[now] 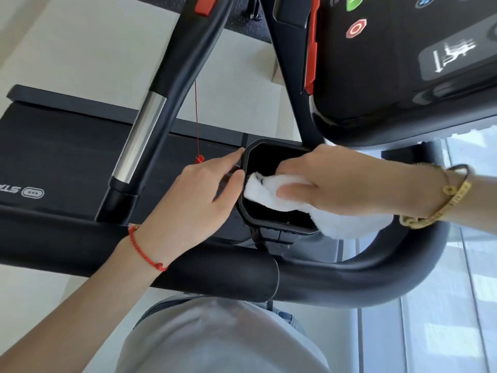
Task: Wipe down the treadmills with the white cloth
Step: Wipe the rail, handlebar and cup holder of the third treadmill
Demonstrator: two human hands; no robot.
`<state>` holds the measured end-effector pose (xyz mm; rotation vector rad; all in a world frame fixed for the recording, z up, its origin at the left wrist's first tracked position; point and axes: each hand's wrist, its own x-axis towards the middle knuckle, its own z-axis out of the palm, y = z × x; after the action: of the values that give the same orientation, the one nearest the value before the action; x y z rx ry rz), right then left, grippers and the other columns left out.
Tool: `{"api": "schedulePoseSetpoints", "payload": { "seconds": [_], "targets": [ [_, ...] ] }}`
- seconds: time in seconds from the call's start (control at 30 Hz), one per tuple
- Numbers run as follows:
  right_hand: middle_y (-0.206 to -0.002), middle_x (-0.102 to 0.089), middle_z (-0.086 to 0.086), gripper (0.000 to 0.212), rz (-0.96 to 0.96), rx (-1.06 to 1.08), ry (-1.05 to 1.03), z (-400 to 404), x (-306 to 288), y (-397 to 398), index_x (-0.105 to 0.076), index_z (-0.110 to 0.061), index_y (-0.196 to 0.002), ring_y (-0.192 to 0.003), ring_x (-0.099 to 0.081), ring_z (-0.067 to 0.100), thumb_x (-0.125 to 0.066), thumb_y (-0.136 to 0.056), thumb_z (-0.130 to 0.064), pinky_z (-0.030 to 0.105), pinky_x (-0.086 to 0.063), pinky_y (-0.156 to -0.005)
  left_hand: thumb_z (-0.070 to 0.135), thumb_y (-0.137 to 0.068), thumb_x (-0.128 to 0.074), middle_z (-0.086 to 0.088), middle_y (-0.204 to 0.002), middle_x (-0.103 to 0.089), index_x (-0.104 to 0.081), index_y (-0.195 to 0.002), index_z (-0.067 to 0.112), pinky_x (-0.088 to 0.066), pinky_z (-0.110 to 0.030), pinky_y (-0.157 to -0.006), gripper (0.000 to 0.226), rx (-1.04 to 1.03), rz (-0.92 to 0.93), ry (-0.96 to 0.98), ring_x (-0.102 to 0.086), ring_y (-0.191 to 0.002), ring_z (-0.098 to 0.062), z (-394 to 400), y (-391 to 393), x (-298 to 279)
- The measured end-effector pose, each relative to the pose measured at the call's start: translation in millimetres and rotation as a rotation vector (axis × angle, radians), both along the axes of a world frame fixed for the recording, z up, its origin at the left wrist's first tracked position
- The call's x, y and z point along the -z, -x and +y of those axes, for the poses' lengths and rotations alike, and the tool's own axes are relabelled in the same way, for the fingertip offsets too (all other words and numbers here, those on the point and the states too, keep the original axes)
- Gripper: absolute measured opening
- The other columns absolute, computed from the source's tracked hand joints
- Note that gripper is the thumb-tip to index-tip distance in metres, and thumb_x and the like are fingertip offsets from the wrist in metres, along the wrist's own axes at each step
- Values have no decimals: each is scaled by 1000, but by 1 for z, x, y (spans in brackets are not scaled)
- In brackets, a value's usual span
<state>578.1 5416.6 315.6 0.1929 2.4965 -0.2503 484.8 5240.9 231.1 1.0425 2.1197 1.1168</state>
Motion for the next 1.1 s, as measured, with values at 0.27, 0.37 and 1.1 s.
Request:
{"api": "schedulePoseSetpoints", "payload": {
  "seconds": [0.27,0.37,1.1],
  "targets": [
    [-72,-56,-6,35,107,870,594,-46,8,-16,-61,-15,-80,-68,-54,13,-45,-99,-40,24,-42,-62,13,-103,-39,12,-100,-69,-54,-142,21,-38,-5,-57,43,-20,38,2,-54,-58,10,-14,13,-8],
    [-98,-63,-7,24,148,823,619,-61,12,-17,-56,-23,-117,-88,-61,12,-48,-99,-37,22,-48,-68,12,-102,-39,13,-109,-69,-56,-140,20,-38,-1,-68,43,-7,64,-16,-57,-72,11,-17,19,-7],
    [-62,-62,-13,32,167,855,533,-46,31,17,-64,-23,-81,-62,-57,1,-48,-98,-44,11,-42,-51,15,-107,-39,29,-119,-62,-58,-133,32,-39,-5,-95,37,51,16,-123,-57,-111,12,-12,11,-4]
  ]
}}
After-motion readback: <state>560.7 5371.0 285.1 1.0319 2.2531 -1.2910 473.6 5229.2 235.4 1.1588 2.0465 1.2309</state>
